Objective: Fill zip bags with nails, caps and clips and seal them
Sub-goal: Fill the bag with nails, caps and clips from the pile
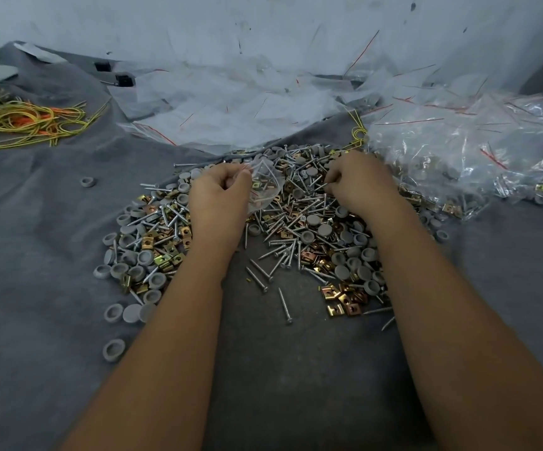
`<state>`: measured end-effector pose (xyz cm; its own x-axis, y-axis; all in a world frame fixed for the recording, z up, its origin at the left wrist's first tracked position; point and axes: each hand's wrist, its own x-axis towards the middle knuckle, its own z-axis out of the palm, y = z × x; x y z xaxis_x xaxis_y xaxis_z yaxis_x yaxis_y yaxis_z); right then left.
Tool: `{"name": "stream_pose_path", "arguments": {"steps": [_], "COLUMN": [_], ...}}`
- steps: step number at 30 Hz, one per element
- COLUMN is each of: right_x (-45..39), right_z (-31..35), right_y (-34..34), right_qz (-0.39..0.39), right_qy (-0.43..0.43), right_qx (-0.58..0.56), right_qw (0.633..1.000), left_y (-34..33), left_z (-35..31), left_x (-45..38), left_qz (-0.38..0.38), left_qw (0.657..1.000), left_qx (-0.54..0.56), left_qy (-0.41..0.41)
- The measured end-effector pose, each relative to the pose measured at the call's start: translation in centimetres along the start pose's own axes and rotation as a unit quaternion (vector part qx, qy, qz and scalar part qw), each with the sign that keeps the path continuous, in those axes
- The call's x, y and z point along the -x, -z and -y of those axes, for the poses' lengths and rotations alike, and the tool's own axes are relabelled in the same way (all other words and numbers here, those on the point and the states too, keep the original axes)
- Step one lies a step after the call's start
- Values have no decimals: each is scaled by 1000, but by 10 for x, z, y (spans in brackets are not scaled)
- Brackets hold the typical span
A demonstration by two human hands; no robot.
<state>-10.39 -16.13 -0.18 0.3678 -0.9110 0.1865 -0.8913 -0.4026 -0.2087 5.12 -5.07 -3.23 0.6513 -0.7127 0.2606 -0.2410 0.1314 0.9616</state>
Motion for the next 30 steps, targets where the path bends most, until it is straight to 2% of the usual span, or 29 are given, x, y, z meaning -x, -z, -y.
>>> {"name": "stream_pose_path", "arguments": {"steps": [4, 9, 11, 15, 18, 20, 21, 24, 26, 30], "right_x": [3, 12, 14, 19, 23, 26, 27, 29, 31, 32], "right_z": [-6, -12, -10, 9, 32, 45, 51, 62, 66, 65], "right_y": [4, 13, 17, 25, 26, 23, 20, 4, -7, -16], "right_qz": [18, -30, -25, -13, -47, -65, -69, -56, -48, -71], "right_qy": [20, 1, -6, 7, 57, 93, 104, 119, 120, 133], "right_qx": [-75, -280, -364, -546, -606, -596, -573, -451, -379, -347], "right_qw": [997, 959, 931, 838, 792, 795, 810, 883, 916, 926], "left_y": [-1, -1, -2, -3, -2, -2, -2, -3, -2, -2], "left_z": [0, 1, 2, 3, 3, 4, 4, 5, 3, 2], "left_x": [0, 0, -1, -1, 0, -1, -2, -2, -1, -1], "left_qz": [-1, -1, -1, 5, 5, 3, 1, -8, -8, -1], "left_qw": [1000, 1000, 1000, 1000, 1000, 1000, 1000, 1000, 1000, 1000], "left_qx": [3, 0, 0, 5, 4, -6, -11, -11, -2, -17], "left_qy": [1, -2, 0, 1, -5, -9, -8, -3, -9, -25]}}
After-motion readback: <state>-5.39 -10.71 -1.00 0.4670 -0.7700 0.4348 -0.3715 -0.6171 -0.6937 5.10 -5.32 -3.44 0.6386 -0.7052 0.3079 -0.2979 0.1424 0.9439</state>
